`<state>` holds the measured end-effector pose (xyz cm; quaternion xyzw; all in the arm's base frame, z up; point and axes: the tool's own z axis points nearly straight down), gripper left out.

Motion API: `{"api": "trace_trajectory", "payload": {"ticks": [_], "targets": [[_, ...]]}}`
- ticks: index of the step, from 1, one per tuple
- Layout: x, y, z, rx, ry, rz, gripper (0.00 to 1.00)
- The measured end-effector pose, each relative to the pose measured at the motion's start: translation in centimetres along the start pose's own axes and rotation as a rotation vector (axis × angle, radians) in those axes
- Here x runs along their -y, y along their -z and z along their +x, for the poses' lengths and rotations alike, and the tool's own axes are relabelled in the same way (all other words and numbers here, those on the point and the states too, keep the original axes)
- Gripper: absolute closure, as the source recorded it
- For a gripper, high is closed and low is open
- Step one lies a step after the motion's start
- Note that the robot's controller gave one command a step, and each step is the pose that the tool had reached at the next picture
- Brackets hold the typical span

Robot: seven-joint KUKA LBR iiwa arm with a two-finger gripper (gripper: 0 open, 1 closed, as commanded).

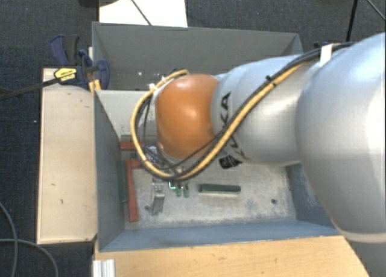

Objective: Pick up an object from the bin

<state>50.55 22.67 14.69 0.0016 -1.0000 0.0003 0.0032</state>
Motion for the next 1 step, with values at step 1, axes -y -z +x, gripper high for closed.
{"api": "trace_trajectory", "payload": {"ticks": [1], "targets": [[0.11,0.46,-0.23,0.008,-0.005,-0.002,0.00]]}}
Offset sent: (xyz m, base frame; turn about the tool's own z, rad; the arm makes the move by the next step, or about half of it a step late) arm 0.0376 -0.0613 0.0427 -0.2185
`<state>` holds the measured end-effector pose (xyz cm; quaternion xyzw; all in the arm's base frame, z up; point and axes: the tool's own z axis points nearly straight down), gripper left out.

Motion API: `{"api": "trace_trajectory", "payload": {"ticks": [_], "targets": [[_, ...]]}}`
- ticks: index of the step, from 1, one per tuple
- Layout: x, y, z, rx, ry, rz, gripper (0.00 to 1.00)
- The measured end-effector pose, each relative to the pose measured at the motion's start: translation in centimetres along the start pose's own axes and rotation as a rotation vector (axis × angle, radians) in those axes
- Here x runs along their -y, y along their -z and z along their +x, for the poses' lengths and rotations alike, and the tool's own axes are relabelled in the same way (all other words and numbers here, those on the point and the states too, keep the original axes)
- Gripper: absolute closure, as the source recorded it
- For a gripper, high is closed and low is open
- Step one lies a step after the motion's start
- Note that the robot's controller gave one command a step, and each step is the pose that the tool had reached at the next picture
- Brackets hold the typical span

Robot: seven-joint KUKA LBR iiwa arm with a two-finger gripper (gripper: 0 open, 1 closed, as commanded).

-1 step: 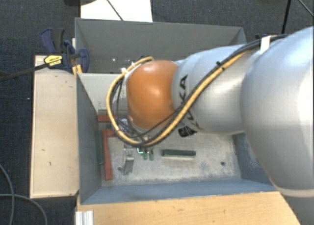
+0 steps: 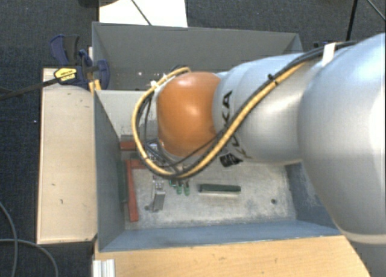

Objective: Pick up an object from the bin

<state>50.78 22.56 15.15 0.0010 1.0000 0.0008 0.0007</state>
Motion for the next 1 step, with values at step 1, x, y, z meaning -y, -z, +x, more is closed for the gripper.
{"api": "trace_trajectory", "payload": {"ticks": [1], "targets": [[1.87,1.36,-1.10,-0.004,0.100,-0.001,0.00]]}}
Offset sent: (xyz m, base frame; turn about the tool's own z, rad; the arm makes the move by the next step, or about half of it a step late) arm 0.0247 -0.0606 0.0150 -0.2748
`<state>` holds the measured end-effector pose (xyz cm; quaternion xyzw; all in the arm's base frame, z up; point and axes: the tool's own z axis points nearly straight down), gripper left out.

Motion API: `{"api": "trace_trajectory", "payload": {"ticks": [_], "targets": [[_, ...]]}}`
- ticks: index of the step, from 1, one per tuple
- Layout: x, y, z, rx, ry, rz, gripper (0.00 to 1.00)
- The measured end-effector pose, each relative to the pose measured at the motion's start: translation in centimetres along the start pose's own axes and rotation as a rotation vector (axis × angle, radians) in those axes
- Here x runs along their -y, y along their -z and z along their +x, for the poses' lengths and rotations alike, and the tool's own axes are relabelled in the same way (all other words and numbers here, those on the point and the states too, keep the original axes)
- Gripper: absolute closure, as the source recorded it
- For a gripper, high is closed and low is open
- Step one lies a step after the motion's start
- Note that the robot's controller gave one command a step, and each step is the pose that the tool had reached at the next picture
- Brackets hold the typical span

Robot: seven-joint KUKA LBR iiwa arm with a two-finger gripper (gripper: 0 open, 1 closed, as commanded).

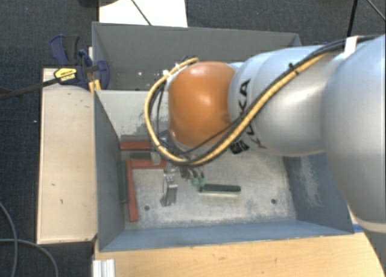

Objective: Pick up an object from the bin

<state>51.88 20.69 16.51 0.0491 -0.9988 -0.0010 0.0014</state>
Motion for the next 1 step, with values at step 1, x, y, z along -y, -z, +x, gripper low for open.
{"api": "trace_trajectory", "payload": {"ticks": [1], "targets": [[4.19,0.32,-0.99,0.006,0.175,0.002,0.00]]}}
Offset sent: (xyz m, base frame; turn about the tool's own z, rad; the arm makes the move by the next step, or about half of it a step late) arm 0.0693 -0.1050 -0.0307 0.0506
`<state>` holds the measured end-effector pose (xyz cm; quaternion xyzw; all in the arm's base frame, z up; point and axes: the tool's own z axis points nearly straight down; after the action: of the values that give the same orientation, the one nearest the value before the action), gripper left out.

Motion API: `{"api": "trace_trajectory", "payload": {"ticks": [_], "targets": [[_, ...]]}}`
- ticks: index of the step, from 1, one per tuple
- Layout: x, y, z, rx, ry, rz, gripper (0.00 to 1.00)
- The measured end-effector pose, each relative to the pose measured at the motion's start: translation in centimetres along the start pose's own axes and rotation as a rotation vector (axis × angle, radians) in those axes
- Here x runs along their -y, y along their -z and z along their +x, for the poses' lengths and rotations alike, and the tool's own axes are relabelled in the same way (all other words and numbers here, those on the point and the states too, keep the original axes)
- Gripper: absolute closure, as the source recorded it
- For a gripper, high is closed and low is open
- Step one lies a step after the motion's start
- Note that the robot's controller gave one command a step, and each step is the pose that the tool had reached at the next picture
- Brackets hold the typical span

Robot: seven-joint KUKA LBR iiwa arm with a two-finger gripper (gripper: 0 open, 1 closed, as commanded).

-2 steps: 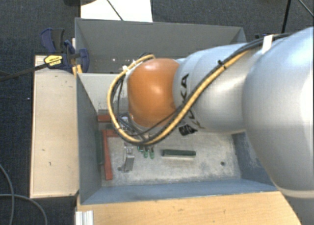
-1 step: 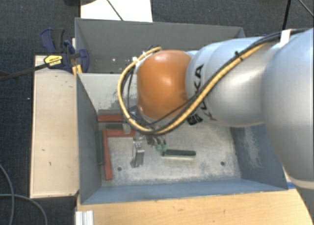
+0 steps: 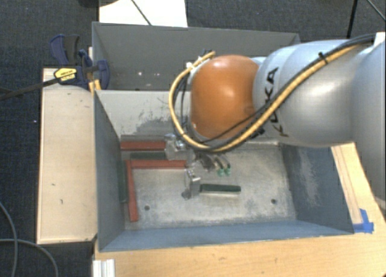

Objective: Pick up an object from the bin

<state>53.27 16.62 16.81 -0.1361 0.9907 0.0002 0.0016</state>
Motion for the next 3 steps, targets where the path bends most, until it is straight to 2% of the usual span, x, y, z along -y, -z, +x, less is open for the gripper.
{"api": "trace_trajectory", "payload": {"ticks": [1,2,3], "targets": [[3.0,-1.3,-1.8,0.003,-0.096,-0.004,0.00],[6.3,-4.5,-1.7,0.000,-0.170,0.003,0.00],[8.1,-4.6,-0.3,-0.003,0.073,-0.001,0.00]]}}
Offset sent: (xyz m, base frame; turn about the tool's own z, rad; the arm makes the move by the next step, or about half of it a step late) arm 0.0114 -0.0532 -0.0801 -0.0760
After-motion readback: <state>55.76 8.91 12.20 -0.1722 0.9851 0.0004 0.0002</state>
